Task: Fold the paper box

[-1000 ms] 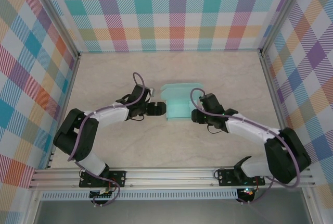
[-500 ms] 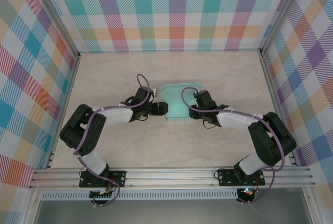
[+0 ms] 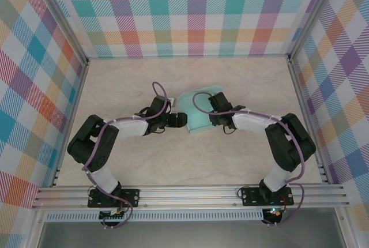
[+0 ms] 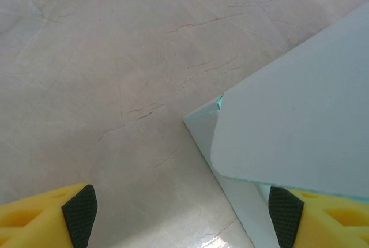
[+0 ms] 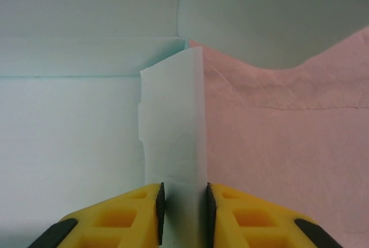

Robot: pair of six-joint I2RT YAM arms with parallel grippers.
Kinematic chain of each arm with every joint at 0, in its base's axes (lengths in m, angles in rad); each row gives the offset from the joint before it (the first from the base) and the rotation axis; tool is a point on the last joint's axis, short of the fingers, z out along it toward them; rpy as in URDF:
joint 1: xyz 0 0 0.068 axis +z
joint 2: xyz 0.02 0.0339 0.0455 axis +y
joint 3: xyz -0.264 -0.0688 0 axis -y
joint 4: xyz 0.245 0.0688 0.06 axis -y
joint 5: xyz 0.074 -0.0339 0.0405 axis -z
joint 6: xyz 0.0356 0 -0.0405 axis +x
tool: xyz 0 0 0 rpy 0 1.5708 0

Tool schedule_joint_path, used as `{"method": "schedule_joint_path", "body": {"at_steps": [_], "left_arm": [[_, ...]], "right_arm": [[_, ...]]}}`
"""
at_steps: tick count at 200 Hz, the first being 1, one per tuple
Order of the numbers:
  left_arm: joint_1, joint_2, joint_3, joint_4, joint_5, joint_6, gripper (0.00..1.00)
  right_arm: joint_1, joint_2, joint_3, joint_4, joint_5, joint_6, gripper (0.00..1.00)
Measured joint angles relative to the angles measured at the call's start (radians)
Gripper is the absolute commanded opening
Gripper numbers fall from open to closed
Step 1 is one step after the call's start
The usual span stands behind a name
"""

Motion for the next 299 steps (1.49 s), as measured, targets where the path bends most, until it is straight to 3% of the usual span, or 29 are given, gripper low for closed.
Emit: {"method": "schedule_joint_path", "body": {"at_steps": [74, 126, 160, 227, 299], "left_arm": [[0.002, -0.214, -0.082, -0.023, -0.087, 0.000, 0.84], [0.012, -0.264, -0.091, -0.091, -0.163, 0.001, 0.84], [0.019, -0.275, -0.091, -0.132, -0.210, 0.006, 0.85], [0.019, -0.277, -0.092, -0.175, -0.277, 0.016, 0.86], [0.019, -0.277, -0.096, -0.177, -0.325, 0.021, 0.87]], "right_arm": [[0.028, 0.146, 0.173, -0.142, 0.082, -0.023, 0.29], [0.049, 0.288, 0.359, -0.295, 0.164, -0.031, 0.28], [0.066, 0.371, 0.469, -0.391, 0.253, -0.070, 0.23], [0.082, 0.414, 0.502, -0.423, 0.357, -0.161, 0.26], [0.100, 0.440, 0.480, -0.358, 0.503, -0.380, 0.26]]}}
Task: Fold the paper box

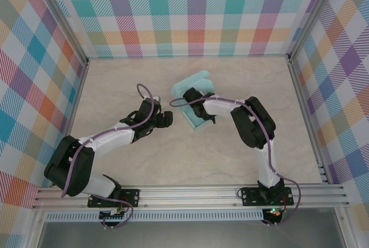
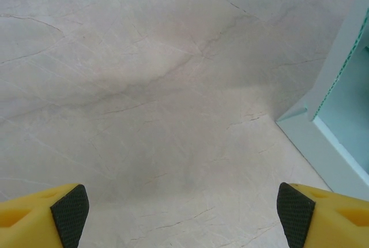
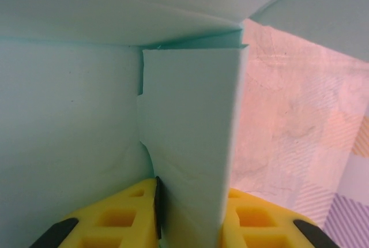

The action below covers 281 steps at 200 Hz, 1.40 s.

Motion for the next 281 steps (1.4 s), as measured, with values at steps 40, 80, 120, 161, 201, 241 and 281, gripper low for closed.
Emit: {"method": "schedule_joint_path", "body": {"at_steps": [40, 80, 120, 161, 201, 241, 281], "left_arm": [[0.005, 0.000, 0.000, -0.010, -0.025, 0.024, 0.88], [0.013, 0.000, 0.000, -0.019, -0.051, 0.045, 0.88], [0.017, 0.000, 0.000, -0.021, -0.069, 0.051, 0.88], [0.017, 0.000, 0.000, -0.021, -0.068, 0.051, 0.89], [0.021, -0.002, -0.003, -0.013, -0.058, 0.052, 0.89], [0.024, -0.043, -0.089, 0.142, 0.097, 0.051, 0.91], [0.003, -0.042, -0.145, 0.358, 0.254, 0.047, 1.00]], "right_arm": [[0.002, -0.016, -0.065, 0.132, 0.043, -0.143, 0.25], [0.002, -0.069, -0.191, 0.360, 0.043, -0.314, 0.24], [0.002, -0.137, -0.361, 0.681, 0.003, -0.516, 0.24], [-0.019, -0.158, -0.368, 0.701, -0.120, -0.559, 0.31], [-0.078, -0.186, -0.273, 0.436, -0.303, -0.479, 0.36], [-0.140, -0.238, -0.209, 0.244, -0.500, -0.393, 0.40], [-0.182, -0.253, -0.182, 0.175, -0.634, -0.352, 0.43]]}}
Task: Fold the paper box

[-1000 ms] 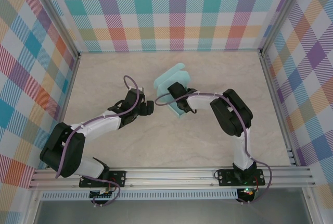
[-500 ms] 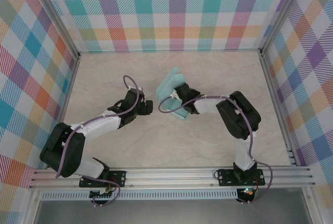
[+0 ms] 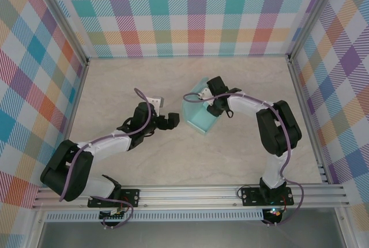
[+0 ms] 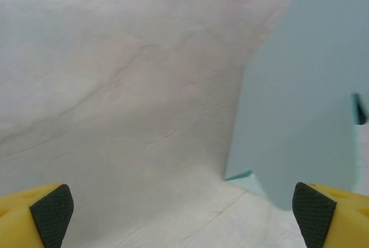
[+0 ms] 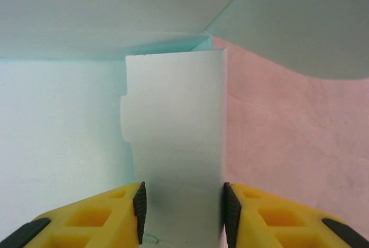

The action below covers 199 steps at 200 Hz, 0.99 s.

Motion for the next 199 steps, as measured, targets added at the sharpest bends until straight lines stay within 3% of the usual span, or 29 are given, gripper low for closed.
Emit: {"method": "schedule_joint_path", "body": {"at_steps": [36, 95, 199], "left_arm": [[-0.053, 0.089, 0.005, 0.132, 0.034, 0.004, 1.00], [-0.079, 0.199, 0.071, 0.190, 0.019, 0.016, 1.00], [-0.080, 0.095, -0.046, 0.349, 0.152, 0.016, 1.00]], "right_arm": [[-0.013, -0.003, 0.000, -0.016, -0.063, 0.027, 0.43], [-0.106, -0.100, -0.067, 0.009, -0.227, 0.124, 0.41], [-0.120, -0.109, -0.167, 0.076, -0.291, 0.222, 0.33]]}}
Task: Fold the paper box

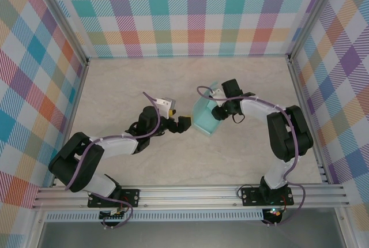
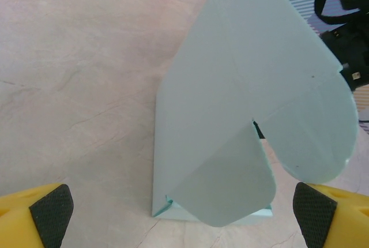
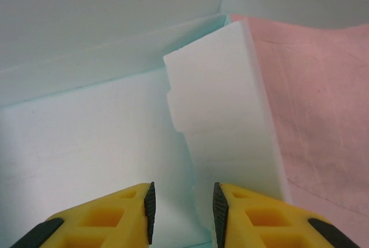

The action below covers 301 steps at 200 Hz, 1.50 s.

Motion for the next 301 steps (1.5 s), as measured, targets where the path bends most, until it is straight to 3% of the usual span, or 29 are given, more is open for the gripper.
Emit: {"method": "schedule_joint_path", "body": {"at_steps": [59, 139, 193, 238, 301], "left_arm": [[-0.034, 0.031, 0.008, 0.076, 0.061, -0.004, 1.00], [-0.094, -0.024, -0.006, 0.124, 0.038, -0.031, 1.00], [-0.094, -0.215, 0.010, -0.012, 0.013, -0.011, 1.00], [-0.094, -0.148, 0.127, -0.150, -0.030, -0.011, 1.00], [-0.098, -0.002, 0.370, -0.383, -0.027, 0.028, 0.99]], "right_arm": [[0.000, 0.000, -0.008, 0.010, 0.027, 0.045, 0.27], [0.000, 0.000, -0.007, -0.003, 0.058, 0.097, 0.16], [0.001, -0.010, 0.000, -0.043, 0.068, 0.220, 0.16], [0.001, -0.023, 0.003, -0.070, 0.064, 0.311, 0.18], [-0.056, -0.095, 0.003, -0.077, 0.012, 0.391, 0.33]]}}
